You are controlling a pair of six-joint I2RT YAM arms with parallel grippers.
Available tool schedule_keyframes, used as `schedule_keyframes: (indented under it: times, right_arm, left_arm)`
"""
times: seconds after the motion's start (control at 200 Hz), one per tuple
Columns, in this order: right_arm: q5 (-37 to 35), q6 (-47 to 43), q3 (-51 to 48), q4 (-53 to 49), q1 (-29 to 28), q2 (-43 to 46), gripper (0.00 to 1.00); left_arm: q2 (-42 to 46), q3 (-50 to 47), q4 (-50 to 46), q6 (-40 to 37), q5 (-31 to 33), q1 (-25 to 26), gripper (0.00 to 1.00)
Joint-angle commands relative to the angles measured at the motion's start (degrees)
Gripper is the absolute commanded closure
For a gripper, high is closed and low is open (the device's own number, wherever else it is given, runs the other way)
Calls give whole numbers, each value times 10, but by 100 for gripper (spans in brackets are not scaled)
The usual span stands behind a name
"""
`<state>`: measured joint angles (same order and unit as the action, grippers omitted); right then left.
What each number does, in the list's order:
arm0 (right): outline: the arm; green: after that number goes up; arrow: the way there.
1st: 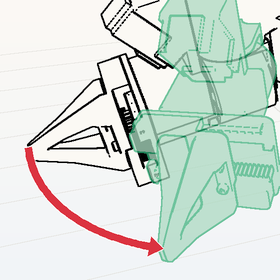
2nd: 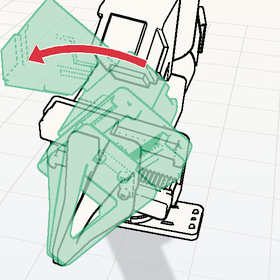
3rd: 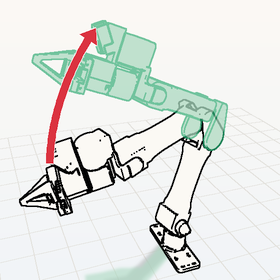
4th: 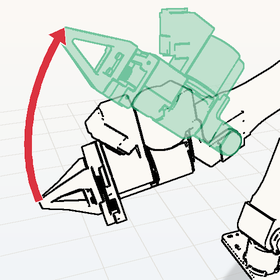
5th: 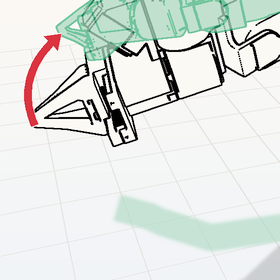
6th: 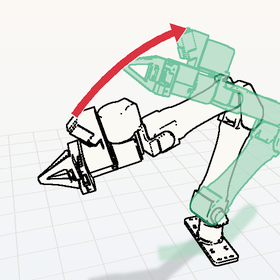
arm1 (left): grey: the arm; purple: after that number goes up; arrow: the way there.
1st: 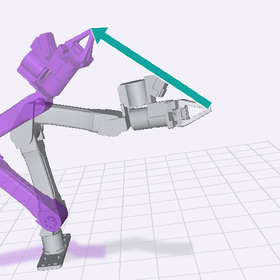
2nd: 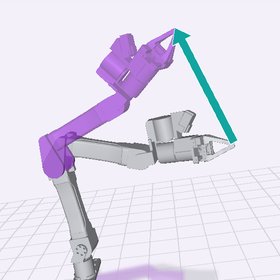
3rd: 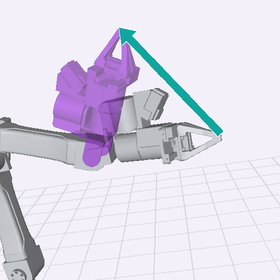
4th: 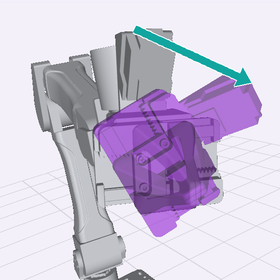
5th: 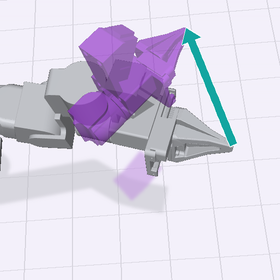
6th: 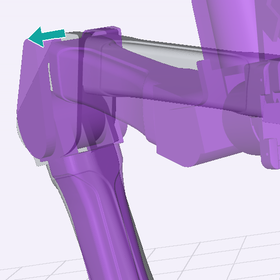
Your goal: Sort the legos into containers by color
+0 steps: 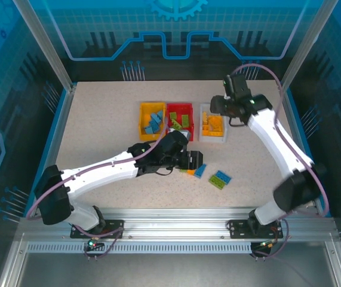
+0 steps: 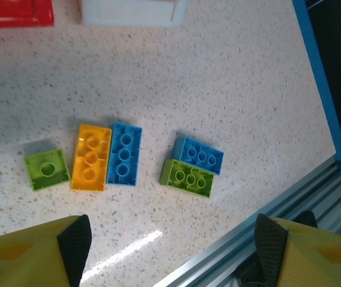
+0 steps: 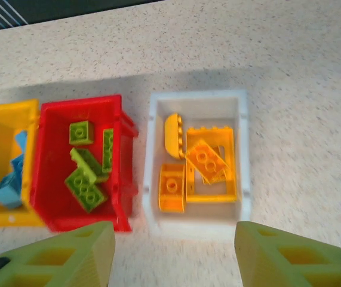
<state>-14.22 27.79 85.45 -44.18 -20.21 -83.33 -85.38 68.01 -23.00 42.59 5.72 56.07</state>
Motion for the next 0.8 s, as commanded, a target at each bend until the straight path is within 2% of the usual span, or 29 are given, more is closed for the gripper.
schedule_keyframes:
  times: [0.0,0.165,0.325,0.53,0.65,0.795]
  right_arm:
    - [-9,33,-114,-15,-18,90,43]
    - [22,74,-239,-54,-32,256,41]
    - [50,96,-288,-101,-33,356,39]
    - [79,115,-319,-98,-33,381,38]
    - [91,121,-324,-92,-33,381,37]
    - [101,126,-322,-92,-33,390,36]
  left_arm:
    - [-48,35,-39,24,12,25,25]
    - [-129,86,-105,6,23,54,30]
    - [-167,51,-78,20,13,78,29]
    - [-221,54,-51,8,11,79,24]
    - [-257,81,-67,-10,27,76,24]
    - [-281,82,-53,-23,19,48,23]
